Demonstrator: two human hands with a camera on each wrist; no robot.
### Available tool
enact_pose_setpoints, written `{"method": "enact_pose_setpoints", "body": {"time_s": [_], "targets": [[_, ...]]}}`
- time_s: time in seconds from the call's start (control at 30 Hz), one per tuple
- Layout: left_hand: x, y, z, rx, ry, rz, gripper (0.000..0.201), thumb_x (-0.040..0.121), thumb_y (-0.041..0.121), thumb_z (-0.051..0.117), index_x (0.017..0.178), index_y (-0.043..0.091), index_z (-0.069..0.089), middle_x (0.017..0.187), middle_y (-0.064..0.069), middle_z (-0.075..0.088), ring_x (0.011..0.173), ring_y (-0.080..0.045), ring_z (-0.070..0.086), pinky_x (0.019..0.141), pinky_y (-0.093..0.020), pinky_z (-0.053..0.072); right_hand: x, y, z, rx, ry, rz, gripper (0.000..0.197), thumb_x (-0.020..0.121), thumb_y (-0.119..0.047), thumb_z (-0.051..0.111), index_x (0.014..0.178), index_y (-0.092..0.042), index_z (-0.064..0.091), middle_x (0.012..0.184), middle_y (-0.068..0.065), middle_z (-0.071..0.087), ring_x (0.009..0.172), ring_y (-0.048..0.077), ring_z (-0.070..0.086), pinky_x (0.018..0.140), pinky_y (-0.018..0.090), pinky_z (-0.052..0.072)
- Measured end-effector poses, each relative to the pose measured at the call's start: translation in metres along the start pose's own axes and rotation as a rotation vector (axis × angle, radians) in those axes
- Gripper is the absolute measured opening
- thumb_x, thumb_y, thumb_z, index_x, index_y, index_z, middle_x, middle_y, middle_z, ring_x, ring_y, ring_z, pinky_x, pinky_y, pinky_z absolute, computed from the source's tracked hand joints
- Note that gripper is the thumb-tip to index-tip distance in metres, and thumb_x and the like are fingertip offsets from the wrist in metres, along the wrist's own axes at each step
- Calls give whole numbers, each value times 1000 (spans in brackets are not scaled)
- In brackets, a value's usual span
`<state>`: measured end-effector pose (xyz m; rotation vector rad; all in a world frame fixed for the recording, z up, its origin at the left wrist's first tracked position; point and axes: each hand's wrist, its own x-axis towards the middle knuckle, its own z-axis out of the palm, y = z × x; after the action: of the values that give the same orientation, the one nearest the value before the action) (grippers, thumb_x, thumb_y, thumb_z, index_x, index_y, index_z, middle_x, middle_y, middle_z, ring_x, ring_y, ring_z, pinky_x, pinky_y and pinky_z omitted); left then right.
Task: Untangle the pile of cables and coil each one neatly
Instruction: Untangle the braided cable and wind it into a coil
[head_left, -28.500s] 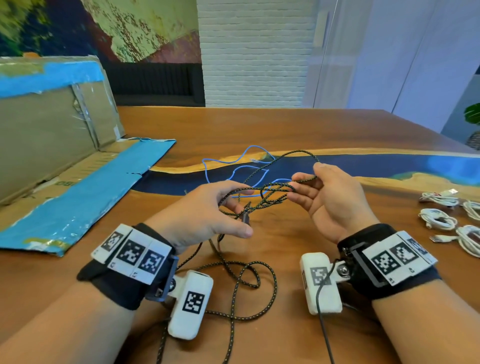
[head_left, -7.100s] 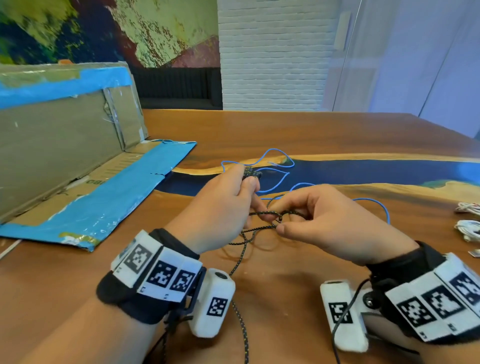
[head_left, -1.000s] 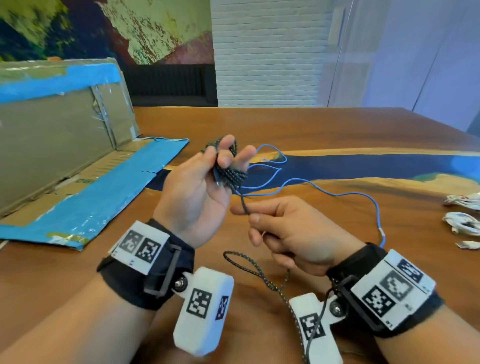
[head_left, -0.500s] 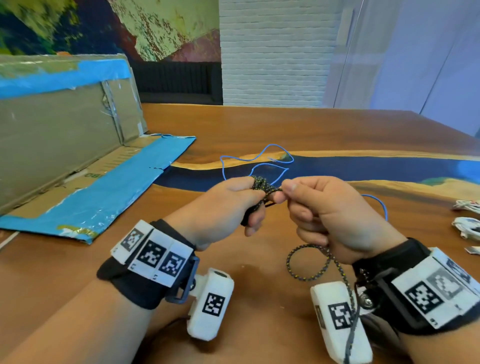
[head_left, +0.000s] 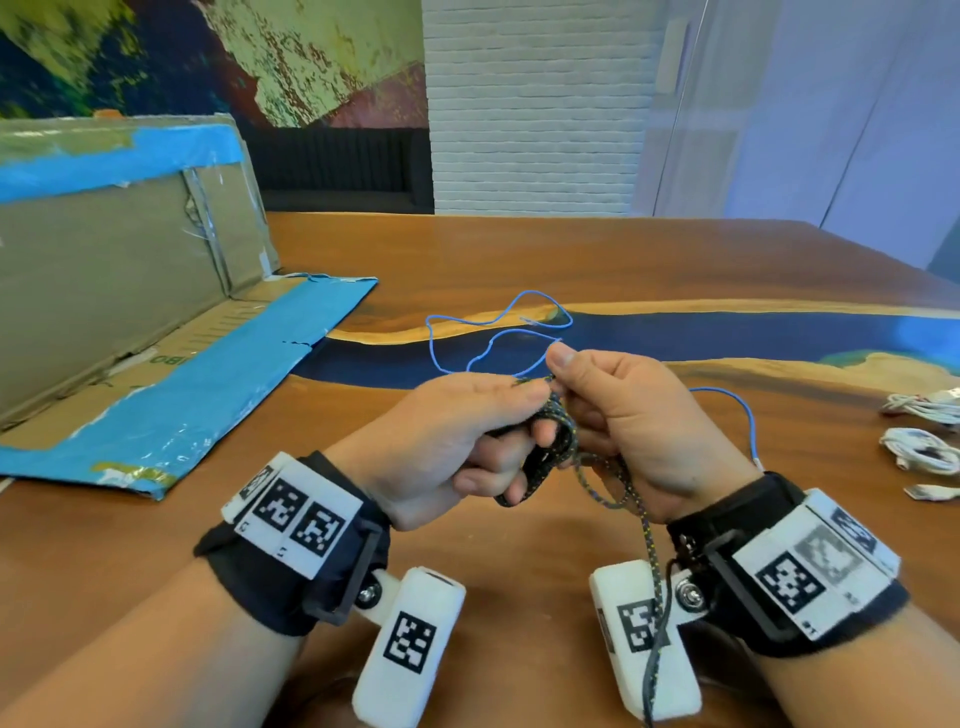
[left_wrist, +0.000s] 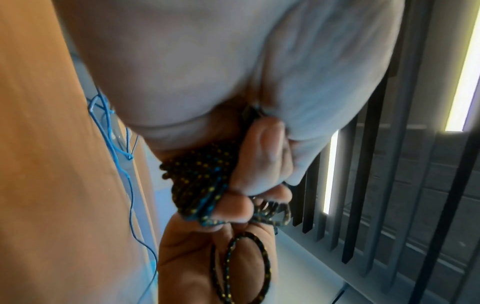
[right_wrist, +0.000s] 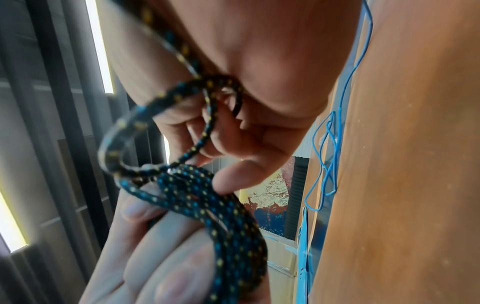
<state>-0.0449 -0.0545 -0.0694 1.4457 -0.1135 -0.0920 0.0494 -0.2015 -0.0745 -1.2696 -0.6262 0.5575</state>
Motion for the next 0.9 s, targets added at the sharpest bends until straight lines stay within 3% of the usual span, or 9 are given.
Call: {"method": "enact_pose_setpoints", "body": {"time_s": [0.03,0.1,0.17,0.27,0.4,0.5,0.6,0.73,0.9], "targets": [[0,0,1,-32,13,33,36,98,36,48,76,10,58,48,5,22,36,-10,25,58,-29,46,1,1,0,14,-34,10,52,86,-44,64,88,8,56,64,35,24,50,31,16,42,22,43],[2,4,2,-127,80,79,35,100,35,51,73,13,53,48,6,21,36,-10,23,57,-28,46,2,2,-3,73,-103,45,47,91,-43,64,96,3,57,61,26,34,49,28,28,48,29,52],[4,11,-3,-220,190,110,35,98,39,48,72,15,50,48,7,18,36,-10,18,55,-26,45,0,3,-8,81,-194,77,27,92,-32,69,85,-7,61,65,10,50,56,22,53,49,32,55],[4,19,-17,-313,338,161,38,106,38,39,74,17,47,50,9,16,37,-10,19,56,-25,44,-4,5,-10,61,-282,97,3,86,-15,67,84,-16,68,77,9,63,63,22,67,41,27,53],[6,18,-32,-324,477,179,38,108,37,39,76,18,46,52,8,17,38,-10,21,57,-25,41,-6,2,-6,133,-304,137,16,87,-15,72,102,-14,68,84,12,66,58,23,67,46,31,57],[9,14,-34,-313,510,178,37,108,36,39,78,18,47,51,9,18,38,-10,22,59,-26,40,-7,4,-1,37,-352,131,52,77,-10,85,121,-8,58,100,14,68,73,27,66,63,41,62],[11,12,-35,-323,521,175,36,108,37,40,79,17,47,50,9,18,38,-10,22,60,-27,39,-7,10,4,-69,-351,120,59,77,-2,76,131,-14,54,109,17,73,82,30,68,73,41,61],[12,11,-38,-344,555,182,37,109,36,40,79,17,48,51,9,20,37,-10,24,62,-26,39,-6,9,4,-70,-270,86,49,84,5,73,128,-11,57,82,18,70,69,30,68,66,35,58],[9,21,-50,-432,636,250,37,109,34,39,77,18,47,50,9,21,37,-10,23,58,-23,43,3,6,-12,-118,40,62,13,99,-2,58,105,0,69,79,14,70,61,22,67,60,32,59]]}}
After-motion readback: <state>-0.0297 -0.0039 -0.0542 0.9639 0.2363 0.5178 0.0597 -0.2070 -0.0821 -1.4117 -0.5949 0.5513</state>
